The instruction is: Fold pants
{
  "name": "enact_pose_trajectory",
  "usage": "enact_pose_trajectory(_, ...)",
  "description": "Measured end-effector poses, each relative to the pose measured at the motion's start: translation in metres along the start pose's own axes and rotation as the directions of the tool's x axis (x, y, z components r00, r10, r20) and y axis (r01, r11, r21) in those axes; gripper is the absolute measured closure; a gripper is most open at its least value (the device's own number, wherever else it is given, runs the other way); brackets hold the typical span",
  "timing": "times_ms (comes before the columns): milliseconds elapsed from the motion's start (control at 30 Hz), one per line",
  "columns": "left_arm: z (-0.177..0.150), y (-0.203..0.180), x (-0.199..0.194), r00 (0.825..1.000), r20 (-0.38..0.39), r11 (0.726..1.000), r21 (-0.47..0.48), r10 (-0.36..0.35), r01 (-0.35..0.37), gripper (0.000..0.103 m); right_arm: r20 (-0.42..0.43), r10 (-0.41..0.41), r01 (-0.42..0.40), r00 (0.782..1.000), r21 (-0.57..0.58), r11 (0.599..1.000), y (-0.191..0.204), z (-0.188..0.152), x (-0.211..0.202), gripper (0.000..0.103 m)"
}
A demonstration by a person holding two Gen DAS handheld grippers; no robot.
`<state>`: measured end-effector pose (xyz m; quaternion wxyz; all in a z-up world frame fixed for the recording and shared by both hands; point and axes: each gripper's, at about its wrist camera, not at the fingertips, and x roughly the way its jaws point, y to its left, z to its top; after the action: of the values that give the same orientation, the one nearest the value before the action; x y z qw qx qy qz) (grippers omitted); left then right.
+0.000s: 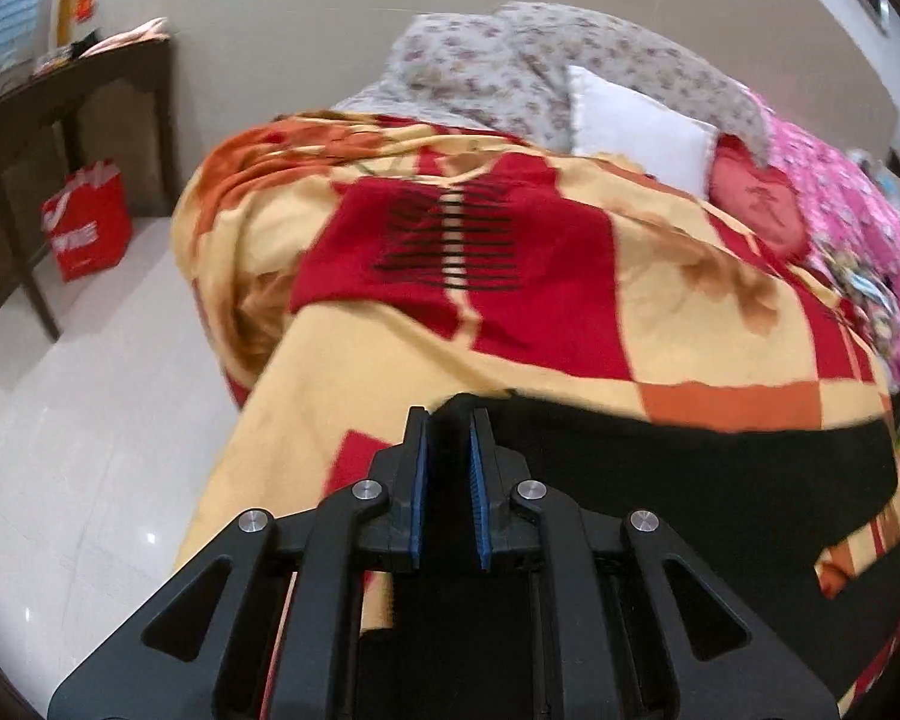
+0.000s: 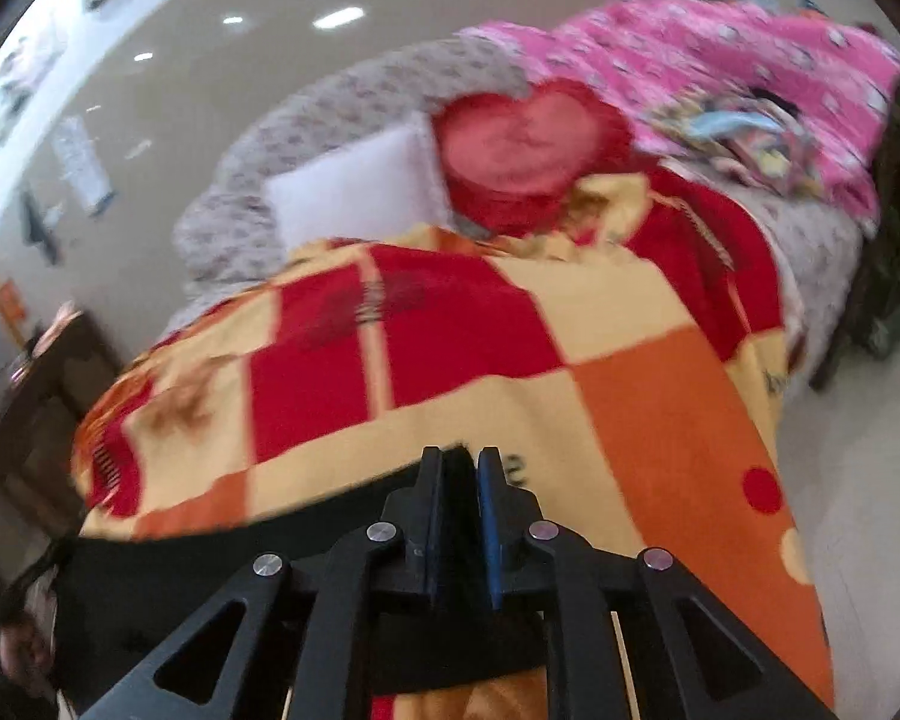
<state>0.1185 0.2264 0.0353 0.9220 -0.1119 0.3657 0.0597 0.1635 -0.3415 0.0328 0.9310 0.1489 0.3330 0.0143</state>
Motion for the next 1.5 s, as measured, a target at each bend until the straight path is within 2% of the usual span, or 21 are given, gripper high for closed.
enact_pose_trajectory(100,-0.003,0.004,-0.018,0.996,0.055,0.997,0.015,0.071,-0.072,0.092,0.046,0.023,-0.024,0.999,0.028,0.999,-0.004,-0.01,-0.012,0.088)
enact_pose_trajectory(167,-0.007,0.001,-0.033,0.99,0.103,0.995,0.028,0.092,-0.095,0.091,0.041,-0.019,0.021,0.999,-0.036,0.999,0.002,-0.021,-0.019,0.087)
enact_pose_trajectory(233,-0.014,-0.01,-0.047,0.988,0.143,0.997,0.045,0.06,-0.067,0.089,0.012,-0.041,0.042,0.999,-0.122,0.992,0.01,-0.033,-0.02,0.087)
enact_pose_trajectory(267,-0.017,-0.017,-0.05,0.988,0.148,0.997,0.065,0.035,-0.045,0.084,-0.013,-0.04,0.037,0.999,-0.149,0.988,0.014,-0.038,-0.017,0.087)
enact_pose_trajectory(333,-0.026,-0.04,-0.047,0.992,0.123,0.99,0.143,-0.037,0.019,0.079,-0.066,-0.042,0.027,0.997,-0.212,0.977,0.022,-0.051,-0.008,0.087)
enact_pose_trajectory(400,-0.031,-0.052,-0.031,0.996,0.078,0.985,0.172,-0.037,0.023,0.079,-0.144,-0.102,0.063,0.984,-0.254,0.965,0.022,-0.063,0.01,0.087)
enact_pose_trajectory(433,-0.032,-0.051,-0.016,0.999,0.027,0.988,0.152,-0.026,0.022,0.079,-0.193,-0.14,0.089,0.971,-0.251,0.964,0.017,-0.069,0.021,0.087)
enact_pose_trajectory(467,-0.033,-0.048,-0.004,0.999,-0.028,0.992,0.123,-0.017,0.021,0.079,-0.218,-0.142,0.091,0.966,-0.23,0.969,0.009,-0.075,0.028,0.087)
enact_pose_trajectory(500,-0.034,-0.042,0.008,0.997,-0.074,0.996,0.084,-0.011,0.017,0.079,-0.179,-0.131,0.092,0.975,-0.212,0.973,0.005,-0.074,0.022,0.086)
enact_pose_trajectory(567,-0.035,-0.026,0.02,0.992,-0.123,1.0,0.005,-0.016,0.016,0.079,-0.195,-0.126,0.091,0.973,-0.18,0.979,-0.001,-0.074,0.018,0.086)
enact_pose_trajectory(667,-0.034,-0.017,0.019,0.992,-0.118,0.998,-0.034,-0.054,0.051,0.079,-0.19,-0.117,0.087,0.975,-0.161,0.983,0.0,-0.075,0.007,0.086)
enact_pose_trajectory(733,-0.034,-0.017,0.019,0.991,-0.118,0.998,-0.037,-0.058,0.054,0.078,-0.121,-0.083,0.064,0.989,-0.16,0.985,0.002,-0.079,-0.008,0.086)
enact_pose_trajectory(833,-0.033,-0.017,0.018,0.991,-0.118,0.998,-0.02,-0.069,0.067,0.068,-0.005,-0.065,0.063,0.998,-0.146,0.987,0.006,-0.087,-0.033,0.086)
enact_pose_trajectory(900,-0.035,-0.023,0.018,0.989,-0.123,0.996,0.0,-0.085,0.086,0.058,0.043,-0.142,0.146,0.989,-0.103,0.984,-0.002,-0.093,-0.046,0.079)
enact_pose_trajectory(933,-0.036,-0.028,0.019,0.988,-0.125,0.996,0.014,-0.086,0.088,0.053,0.023,-0.156,0.158,0.987,-0.062,0.986,-0.005,-0.094,-0.044,0.078)
enact_pose_trajectory(1033,-0.037,-0.042,0.02,0.989,-0.133,0.996,0.065,-0.059,0.068,0.044,-0.089,-0.077,0.083,0.993,0.068,0.994,-0.029,-0.097,-0.035,0.078)
enact_pose_trajectory(1100,-0.037,-0.046,0.022,0.989,-0.138,0.994,0.086,-0.057,0.069,0.04,-0.079,-0.077,0.084,0.994,0.089,0.992,-0.032,-0.095,-0.037,0.078)
enact_pose_trajectory(1200,-0.036,-0.043,0.022,0.988,-0.135,0.994,0.073,-0.072,0.082,0.04,-0.006,-0.041,0.041,0.999,0.162,0.986,-0.038,-0.089,-0.044,0.078)
enact_pose_trajectory(1333,-0.036,-0.039,0.02,0.986,-0.13,0.993,0.04,-0.104,0.11,0.04,0.078,-0.047,0.024,0.996,0.274,0.961,-0.042,-0.09,-0.046,0.078)
enact_pose_trajectory(1400,-0.036,-0.038,0.02,0.985,-0.129,0.993,0.034,-0.111,0.116,0.04,0.065,-0.029,0.011,0.997,0.271,0.962,-0.034,-0.087,-0.04,0.078)
enact_pose_trajectory(1500,-0.036,-0.039,0.019,0.985,-0.128,0.992,0.032,-0.113,0.118,0.039,-0.012,0.091,-0.082,0.996,0.323,0.943,-0.034,-0.084,-0.022,0.078)
